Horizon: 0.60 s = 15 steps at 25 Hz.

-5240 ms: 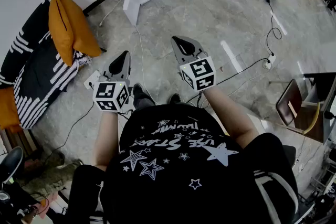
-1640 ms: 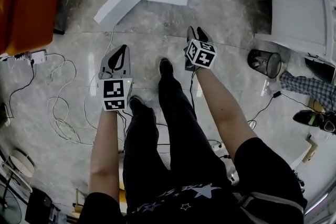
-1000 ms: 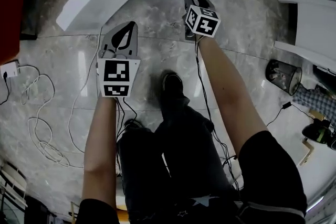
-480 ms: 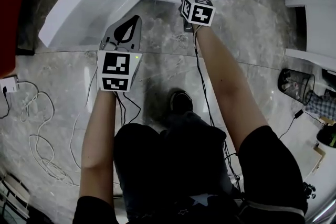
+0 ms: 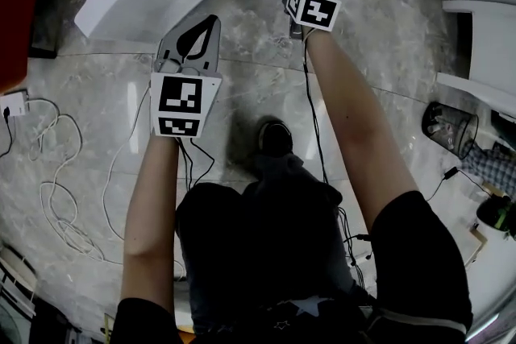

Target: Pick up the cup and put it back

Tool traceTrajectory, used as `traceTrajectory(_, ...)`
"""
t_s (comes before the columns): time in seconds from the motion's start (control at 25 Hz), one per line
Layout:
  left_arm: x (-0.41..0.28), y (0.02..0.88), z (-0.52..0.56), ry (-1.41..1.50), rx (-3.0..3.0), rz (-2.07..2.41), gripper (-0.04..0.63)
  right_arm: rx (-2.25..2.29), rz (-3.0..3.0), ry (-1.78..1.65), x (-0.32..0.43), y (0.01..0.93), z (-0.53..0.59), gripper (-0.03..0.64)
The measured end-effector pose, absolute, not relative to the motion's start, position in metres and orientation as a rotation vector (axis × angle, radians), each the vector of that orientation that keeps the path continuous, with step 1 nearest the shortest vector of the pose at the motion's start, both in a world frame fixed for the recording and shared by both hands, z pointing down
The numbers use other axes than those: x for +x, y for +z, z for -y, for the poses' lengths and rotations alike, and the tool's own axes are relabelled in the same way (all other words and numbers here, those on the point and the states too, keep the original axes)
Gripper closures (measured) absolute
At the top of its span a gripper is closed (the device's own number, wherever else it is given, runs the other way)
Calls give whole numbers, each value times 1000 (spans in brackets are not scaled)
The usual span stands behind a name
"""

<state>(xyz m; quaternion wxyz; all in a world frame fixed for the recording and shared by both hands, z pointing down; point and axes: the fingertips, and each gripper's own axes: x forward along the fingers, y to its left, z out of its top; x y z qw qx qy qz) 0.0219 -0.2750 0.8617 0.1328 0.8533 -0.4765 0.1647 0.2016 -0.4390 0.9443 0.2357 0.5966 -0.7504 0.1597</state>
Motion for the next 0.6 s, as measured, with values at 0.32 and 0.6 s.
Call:
traceTrajectory(0.32,22,771,210,485,2389,1338,584,1509,2039,560,188,866,344,571)
traceTrajectory(0.6,4,686,159,474,2327,1349,584,1550,2068,684,171,773,279,571)
